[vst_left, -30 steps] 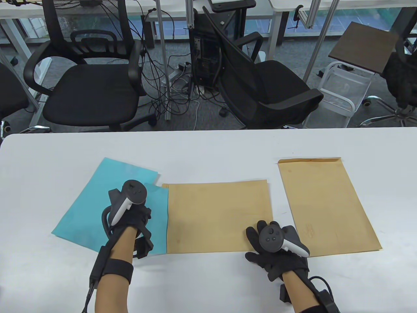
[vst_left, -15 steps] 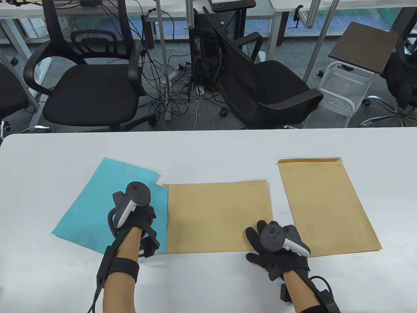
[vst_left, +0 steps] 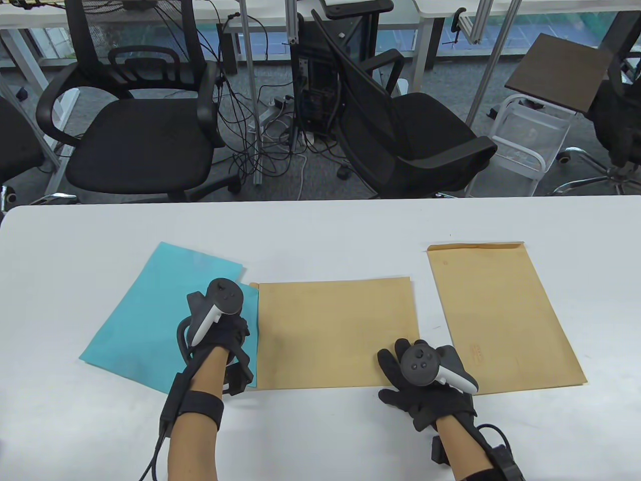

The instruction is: Stuff flat paper into A4 envelope

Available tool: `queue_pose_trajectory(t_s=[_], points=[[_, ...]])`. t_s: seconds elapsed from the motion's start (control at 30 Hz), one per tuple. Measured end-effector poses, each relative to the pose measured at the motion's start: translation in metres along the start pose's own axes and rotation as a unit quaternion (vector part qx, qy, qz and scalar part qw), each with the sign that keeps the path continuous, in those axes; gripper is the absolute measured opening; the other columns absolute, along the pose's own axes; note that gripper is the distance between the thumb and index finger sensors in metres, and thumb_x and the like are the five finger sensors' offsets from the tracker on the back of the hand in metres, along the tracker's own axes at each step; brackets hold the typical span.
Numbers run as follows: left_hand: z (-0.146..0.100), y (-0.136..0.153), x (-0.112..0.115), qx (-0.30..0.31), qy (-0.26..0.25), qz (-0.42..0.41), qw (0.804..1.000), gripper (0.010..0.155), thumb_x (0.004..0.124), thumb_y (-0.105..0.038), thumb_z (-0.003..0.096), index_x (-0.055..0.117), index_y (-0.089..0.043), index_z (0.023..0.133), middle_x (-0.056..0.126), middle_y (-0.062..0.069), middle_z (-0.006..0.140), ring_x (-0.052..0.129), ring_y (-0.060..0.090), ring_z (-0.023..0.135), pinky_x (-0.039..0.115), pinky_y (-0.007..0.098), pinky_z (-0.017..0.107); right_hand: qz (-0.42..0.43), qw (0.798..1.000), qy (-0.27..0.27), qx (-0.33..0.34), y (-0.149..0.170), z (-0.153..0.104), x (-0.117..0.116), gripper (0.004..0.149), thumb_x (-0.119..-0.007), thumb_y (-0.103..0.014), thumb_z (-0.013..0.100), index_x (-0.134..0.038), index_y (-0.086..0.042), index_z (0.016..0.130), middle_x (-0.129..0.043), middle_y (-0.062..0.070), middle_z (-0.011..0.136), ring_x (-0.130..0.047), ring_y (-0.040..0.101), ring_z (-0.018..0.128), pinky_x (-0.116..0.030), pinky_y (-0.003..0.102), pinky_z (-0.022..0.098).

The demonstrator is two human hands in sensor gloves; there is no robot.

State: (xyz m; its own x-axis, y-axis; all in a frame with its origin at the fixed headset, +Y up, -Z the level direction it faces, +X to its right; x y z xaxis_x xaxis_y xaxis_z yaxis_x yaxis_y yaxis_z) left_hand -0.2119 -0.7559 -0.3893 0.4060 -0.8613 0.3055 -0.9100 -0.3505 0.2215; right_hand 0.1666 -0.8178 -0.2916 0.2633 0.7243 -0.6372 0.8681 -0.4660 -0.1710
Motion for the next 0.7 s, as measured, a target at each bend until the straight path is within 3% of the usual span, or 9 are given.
queue_pose_trajectory(t_s=[0.7], points=[[0.004, -0.023, 0.019, 0.014, 0.019, 0.025, 0.999, 0.067, 0.074, -0.025, 0.0492, 0.048, -0.006, 0.108, 0.082, 0.016, 0.085, 0.1, 0.027, 0.051, 0.079, 0.049, 0.052, 0.003, 1.0, -0.005, 0.003, 0.001, -0.001, 0.0, 0.078, -0.063, -0.04, 0.063, -0.008, -0.02, 0.114, 0.015, 0.016, 0.109, 0.023, 0.053, 0.09, 0.012, 0.076, 0.052]])
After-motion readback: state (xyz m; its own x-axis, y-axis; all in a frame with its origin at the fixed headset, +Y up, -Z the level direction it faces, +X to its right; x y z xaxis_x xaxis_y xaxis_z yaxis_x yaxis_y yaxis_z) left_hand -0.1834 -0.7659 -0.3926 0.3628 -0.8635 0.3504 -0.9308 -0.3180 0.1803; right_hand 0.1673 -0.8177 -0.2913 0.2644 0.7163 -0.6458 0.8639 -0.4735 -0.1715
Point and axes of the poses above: the tracker on the back of each hand, its own y axis roughly to the little-finger side, its own z axis roughly from the wrist to the fingertips, x = y × z, the point moved 2 cm from there along z, roughly from the wrist to the fingertips
